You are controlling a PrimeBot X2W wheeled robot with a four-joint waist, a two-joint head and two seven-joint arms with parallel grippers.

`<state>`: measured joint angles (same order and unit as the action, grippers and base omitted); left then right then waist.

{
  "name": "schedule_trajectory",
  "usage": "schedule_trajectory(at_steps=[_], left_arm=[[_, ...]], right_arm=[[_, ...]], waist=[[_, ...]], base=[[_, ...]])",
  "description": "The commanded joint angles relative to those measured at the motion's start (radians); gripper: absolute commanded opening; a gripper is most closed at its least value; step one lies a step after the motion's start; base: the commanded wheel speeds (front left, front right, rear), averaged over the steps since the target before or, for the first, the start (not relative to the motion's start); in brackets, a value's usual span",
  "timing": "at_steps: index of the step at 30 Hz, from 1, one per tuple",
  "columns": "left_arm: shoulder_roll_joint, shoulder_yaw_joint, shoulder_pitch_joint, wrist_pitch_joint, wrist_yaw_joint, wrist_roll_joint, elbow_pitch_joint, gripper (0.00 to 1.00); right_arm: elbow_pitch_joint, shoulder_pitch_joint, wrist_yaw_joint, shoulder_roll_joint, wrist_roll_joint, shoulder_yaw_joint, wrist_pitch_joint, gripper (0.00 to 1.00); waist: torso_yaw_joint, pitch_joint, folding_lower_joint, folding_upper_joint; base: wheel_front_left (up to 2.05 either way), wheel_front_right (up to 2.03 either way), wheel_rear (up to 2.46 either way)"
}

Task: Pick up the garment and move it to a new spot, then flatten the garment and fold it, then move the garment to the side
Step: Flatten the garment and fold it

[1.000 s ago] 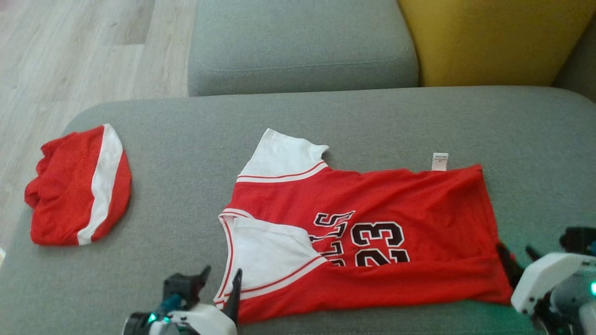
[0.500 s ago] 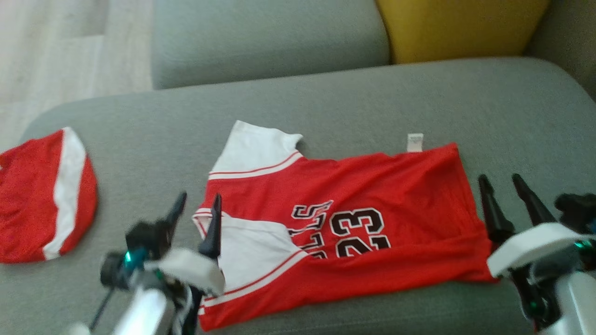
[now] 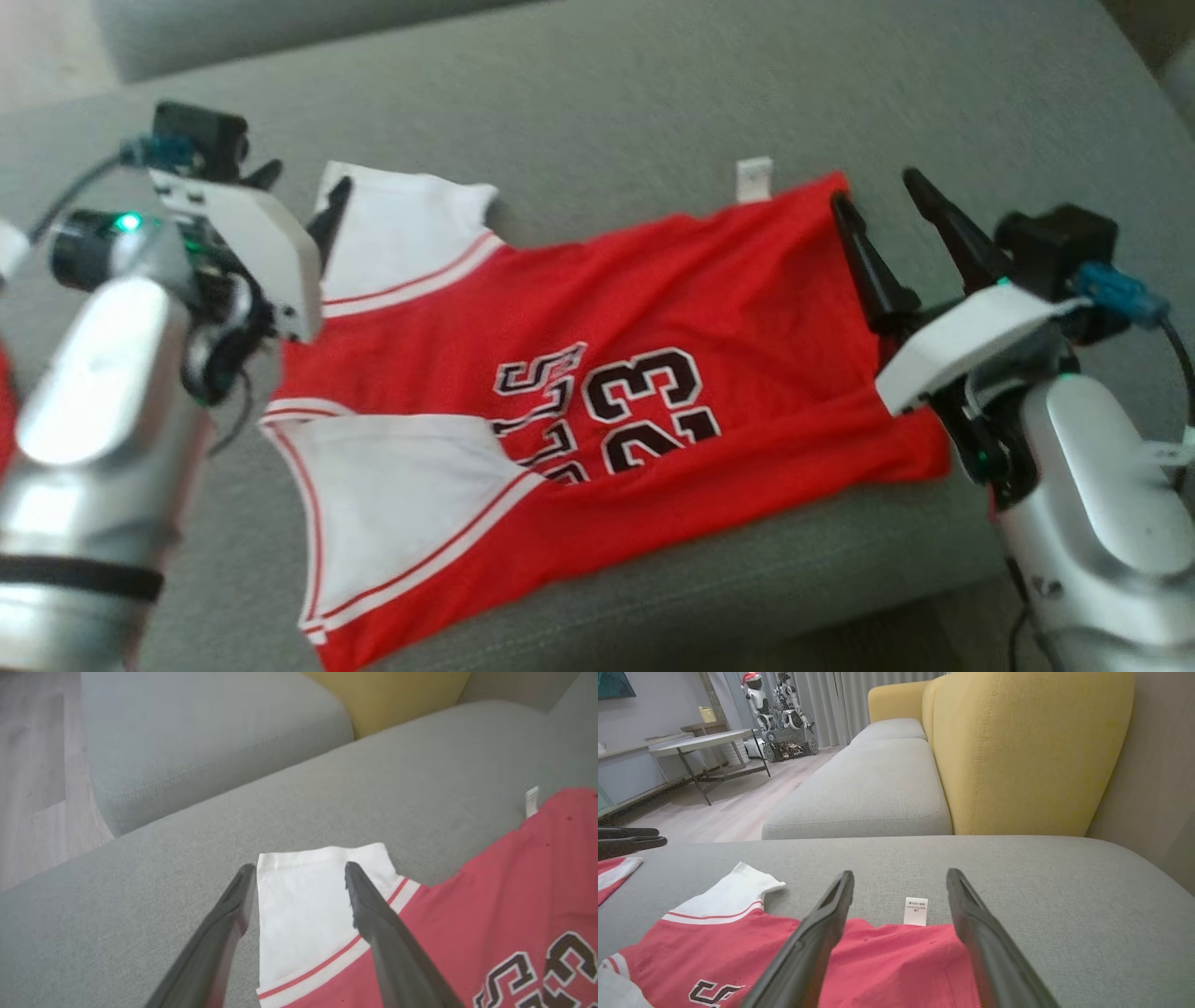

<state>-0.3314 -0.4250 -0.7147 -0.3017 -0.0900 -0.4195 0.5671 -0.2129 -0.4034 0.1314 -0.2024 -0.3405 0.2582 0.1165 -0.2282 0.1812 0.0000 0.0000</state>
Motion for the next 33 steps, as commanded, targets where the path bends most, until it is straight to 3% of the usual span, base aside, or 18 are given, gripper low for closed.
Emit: schedule_trajectory(at_steps=[1, 5, 12, 29, 30, 31, 33], left_arm=[[-0.045, 0.032, -0.057, -0.009, -0.002, 0.001, -0.014, 1.0], [-0.078, 0.008, -0.154, -0.053, -0.02, 0.013, 0.092, 1.0], [-0.109, -0.025, -0.271, -0.024, -0.022, 0.061, 0.242, 1.0], [-0.08, -0.079, -0.396, 0.017, -0.024, 0.088, 0.492, 1.0], [-0.075, -0.08, -0.399, 0.018, -0.027, 0.082, 0.498, 0.77], [-0.07, -0.08, -0.402, 0.022, -0.029, 0.075, 0.502, 0.0], [-0.059, -0.083, -0.409, 0.026, -0.033, 0.062, 0.512, 0.0]], right_arm=[[0.028, -0.036, -0.001, -0.001, 0.006, 0.017, -0.013, 1.0], [0.017, -0.076, -0.001, 0.017, 0.001, 0.046, -0.033, 1.0], [0.033, -0.101, -0.001, 0.067, -0.054, 0.059, -0.041, 1.0], [0.091, -0.11, -0.001, 0.066, -0.058, 0.046, -0.033, 1.0], [0.091, -0.111, -0.001, 0.065, -0.057, 0.044, -0.031, 1.0], [0.09, -0.112, -0.001, 0.065, -0.056, 0.042, -0.03, 1.0], [0.09, -0.114, -0.001, 0.068, -0.063, 0.038, -0.026, 1.0]], waist=[[-0.052, 0.055, 0.0, 0.0], [-0.085, 0.094, 0.0, 0.0], [-0.124, 0.15, 0.0, 0.0], [-0.152, 0.202, 0.0, 0.0], [-0.15, 0.202, 0.0, 0.0], [-0.148, 0.203, 0.0, 0.0], [-0.141, 0.203, 0.0, 0.0]], base=[[0.0, 0.0, 0.0], [0.0, 0.0, 0.0], [0.0, 0.0, 0.0], [0.0, 0.0, 0.0], [0.0, 0.0, 0.0], [0.0, 0.0, 0.0], [0.0, 0.0, 0.0]])
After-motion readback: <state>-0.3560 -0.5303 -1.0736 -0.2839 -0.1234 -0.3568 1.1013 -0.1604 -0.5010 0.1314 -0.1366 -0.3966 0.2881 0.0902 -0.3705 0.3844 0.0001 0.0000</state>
